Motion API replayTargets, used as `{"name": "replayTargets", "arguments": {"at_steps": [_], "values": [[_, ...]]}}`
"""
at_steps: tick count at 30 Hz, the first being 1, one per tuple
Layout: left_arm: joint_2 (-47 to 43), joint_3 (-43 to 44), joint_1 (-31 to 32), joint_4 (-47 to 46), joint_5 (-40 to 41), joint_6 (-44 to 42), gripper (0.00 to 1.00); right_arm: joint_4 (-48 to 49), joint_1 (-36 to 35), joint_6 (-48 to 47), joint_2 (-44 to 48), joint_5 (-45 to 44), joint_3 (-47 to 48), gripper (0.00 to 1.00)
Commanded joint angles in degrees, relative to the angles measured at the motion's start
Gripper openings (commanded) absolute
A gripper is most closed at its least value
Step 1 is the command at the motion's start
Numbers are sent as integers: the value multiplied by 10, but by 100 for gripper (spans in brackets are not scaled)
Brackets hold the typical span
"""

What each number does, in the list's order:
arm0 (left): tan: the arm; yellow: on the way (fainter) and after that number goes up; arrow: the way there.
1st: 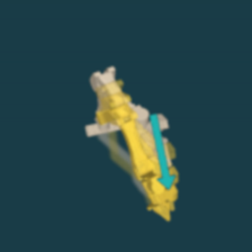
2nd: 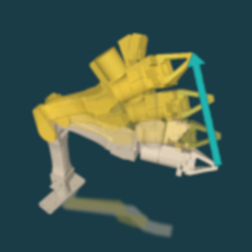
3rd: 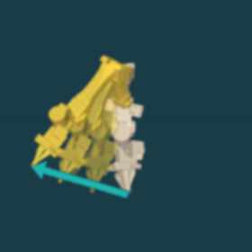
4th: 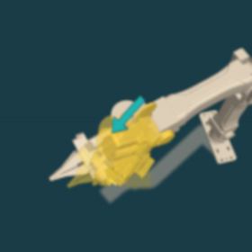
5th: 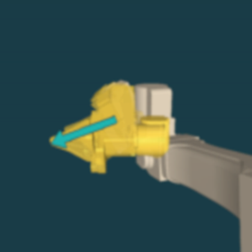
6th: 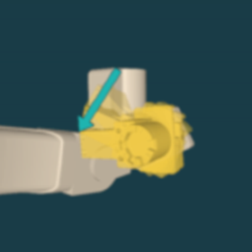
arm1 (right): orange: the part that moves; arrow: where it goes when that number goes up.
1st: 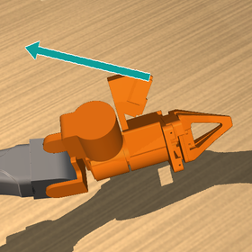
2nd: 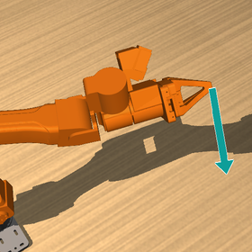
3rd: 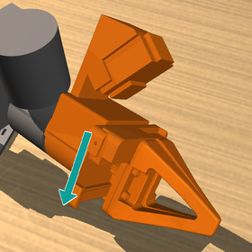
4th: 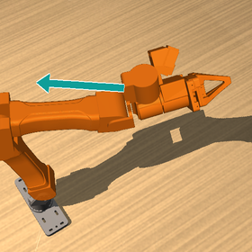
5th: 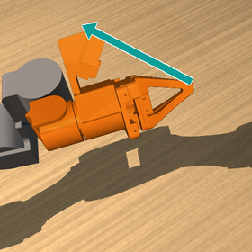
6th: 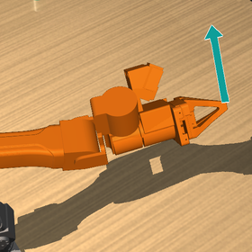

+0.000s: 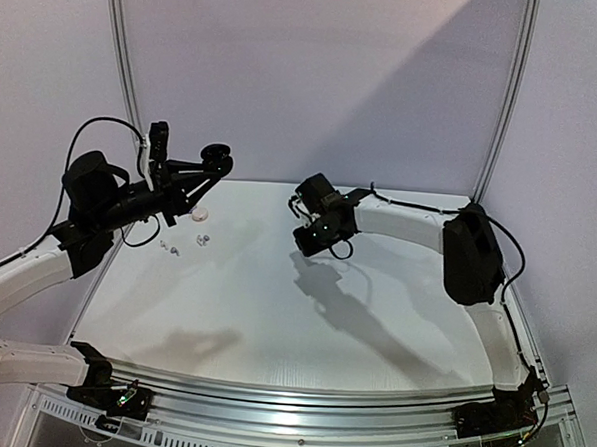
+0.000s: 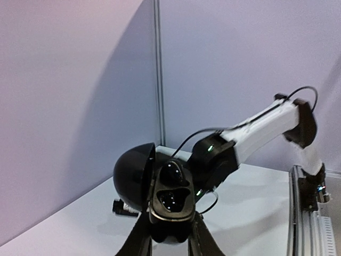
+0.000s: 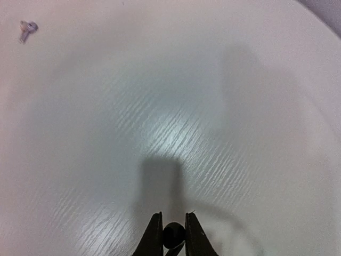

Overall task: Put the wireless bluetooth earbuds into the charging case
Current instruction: Insert the left earbud into the left side groove of the charging case.

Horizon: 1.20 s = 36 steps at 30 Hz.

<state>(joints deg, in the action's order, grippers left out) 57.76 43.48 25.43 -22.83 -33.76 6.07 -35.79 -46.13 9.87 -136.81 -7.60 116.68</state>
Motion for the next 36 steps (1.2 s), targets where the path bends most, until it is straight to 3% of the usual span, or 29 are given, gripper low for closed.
{"name": "replayTargets", "arguments": {"at_steps": [1, 6, 14, 36], "values": [[4, -51, 13, -76, 72, -77, 0, 105, -22, -52, 160, -26, -9, 6], [28, -82, 43, -191, 167, -121, 0, 250, -80, -121, 252, -44, -46, 2], [50, -89, 96, -258, 260, -182, 0, 400, -148, -175, 265, 33, -40, 0], [57, -33, 104, -175, 257, -107, 0, 468, -172, -231, 227, 93, -61, 0]]}}
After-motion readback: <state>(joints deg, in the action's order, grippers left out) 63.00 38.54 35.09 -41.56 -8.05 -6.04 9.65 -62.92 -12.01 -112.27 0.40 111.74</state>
